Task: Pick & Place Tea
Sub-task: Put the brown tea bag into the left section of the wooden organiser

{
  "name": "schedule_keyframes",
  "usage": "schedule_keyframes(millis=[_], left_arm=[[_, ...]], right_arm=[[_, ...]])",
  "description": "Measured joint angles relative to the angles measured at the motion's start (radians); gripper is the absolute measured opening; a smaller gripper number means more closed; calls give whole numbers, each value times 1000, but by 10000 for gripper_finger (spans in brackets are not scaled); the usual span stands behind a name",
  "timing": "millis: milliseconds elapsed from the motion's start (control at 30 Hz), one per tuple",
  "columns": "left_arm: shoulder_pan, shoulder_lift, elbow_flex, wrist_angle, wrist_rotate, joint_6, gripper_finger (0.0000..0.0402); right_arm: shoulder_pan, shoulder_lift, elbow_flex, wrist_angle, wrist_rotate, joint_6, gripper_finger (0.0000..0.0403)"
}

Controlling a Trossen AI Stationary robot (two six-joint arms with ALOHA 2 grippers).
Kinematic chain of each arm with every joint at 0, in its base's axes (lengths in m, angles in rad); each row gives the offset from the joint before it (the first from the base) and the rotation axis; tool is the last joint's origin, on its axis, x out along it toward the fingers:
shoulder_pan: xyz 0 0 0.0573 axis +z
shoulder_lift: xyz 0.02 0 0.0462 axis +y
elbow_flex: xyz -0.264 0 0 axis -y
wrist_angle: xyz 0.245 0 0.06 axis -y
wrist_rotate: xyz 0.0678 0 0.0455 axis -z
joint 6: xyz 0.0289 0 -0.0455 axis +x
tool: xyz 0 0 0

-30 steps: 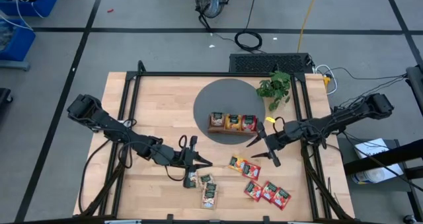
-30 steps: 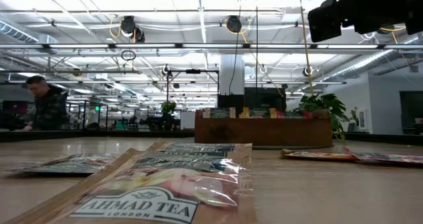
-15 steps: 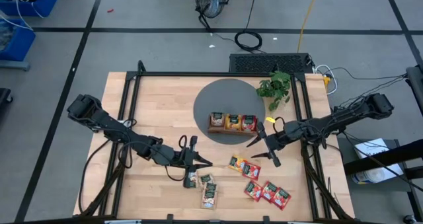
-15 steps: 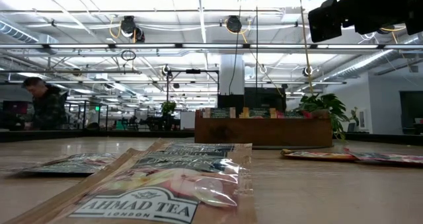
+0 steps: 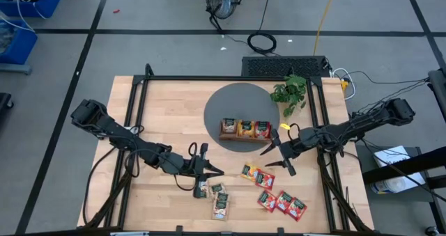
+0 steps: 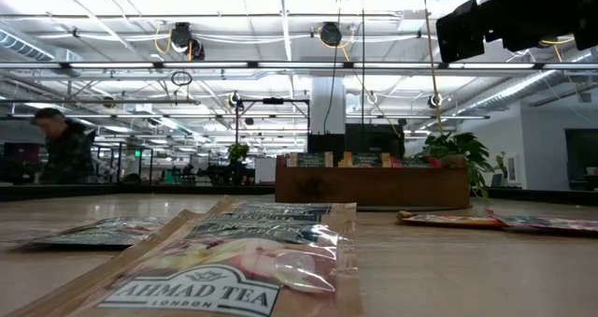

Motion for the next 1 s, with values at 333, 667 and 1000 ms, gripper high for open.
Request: schedule_keyframes(millis=[333,667,1000], left_arm=[[0,0,0,0,0,0,21],[0,0,0,0,0,-12,21],[0,1,0,27,0,-278,21]], right_arm=[[66,125,0,140,-5,-62,196],[170,449,51,349,-5,-103,196],[212,682,220,366,97,-23,185]])
